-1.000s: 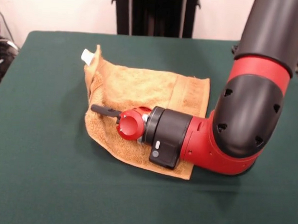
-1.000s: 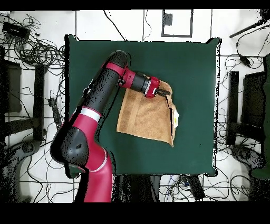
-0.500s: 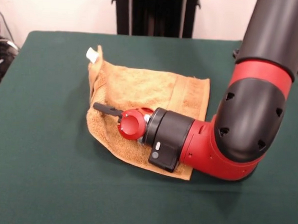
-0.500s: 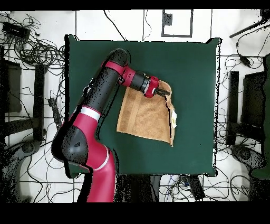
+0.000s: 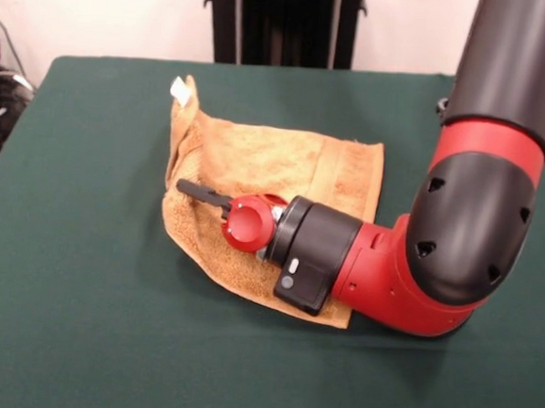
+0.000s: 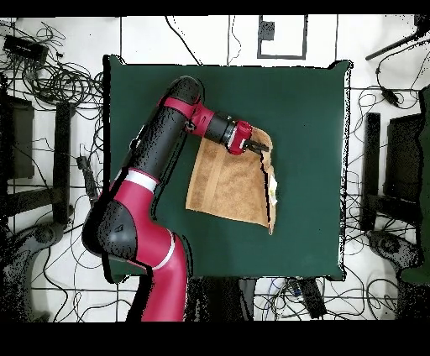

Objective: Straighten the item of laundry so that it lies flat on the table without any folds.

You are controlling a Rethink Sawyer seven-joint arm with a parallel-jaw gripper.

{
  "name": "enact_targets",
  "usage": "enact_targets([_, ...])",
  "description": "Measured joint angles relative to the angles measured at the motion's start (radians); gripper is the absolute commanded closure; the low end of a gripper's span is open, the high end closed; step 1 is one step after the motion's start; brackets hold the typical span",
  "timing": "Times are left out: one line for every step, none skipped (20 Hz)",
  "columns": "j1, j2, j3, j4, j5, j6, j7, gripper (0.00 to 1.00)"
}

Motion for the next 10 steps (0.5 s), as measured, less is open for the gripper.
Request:
enact_targets([-0.001,0.001,-0.012,0.0,0.003,0.002,0.0,1.0])
enact_targets([-0.002,0.001,-0.017,0.001,0.005,0.002,0.0,1.0])
enact_targets([-0.002,0.002,-0.022,0.001,0.006,0.002,0.0,1.0])
enact_targets([-0.002,0.003,-0.029,0.003,0.009,0.002,0.0,1.0])
enact_targets([-0.003,0.004,-0.036,0.004,0.012,0.002,0.0,1.0])
enact_targets([-0.003,0.005,-0.044,0.008,0.017,0.002,0.0,1.0])
enact_targets([-0.003,0.006,-0.047,0.009,0.02,0.002,0.0,1.0])
enact_targets([-0.004,0.007,-0.056,0.013,0.025,0.002,0.0,1.0])
enact_targets([-0.004,0.008,-0.06,0.015,0.028,0.002,0.0,1.0])
enact_targets([-0.005,0.008,-0.065,0.016,0.031,0.002,0.0,1.0])
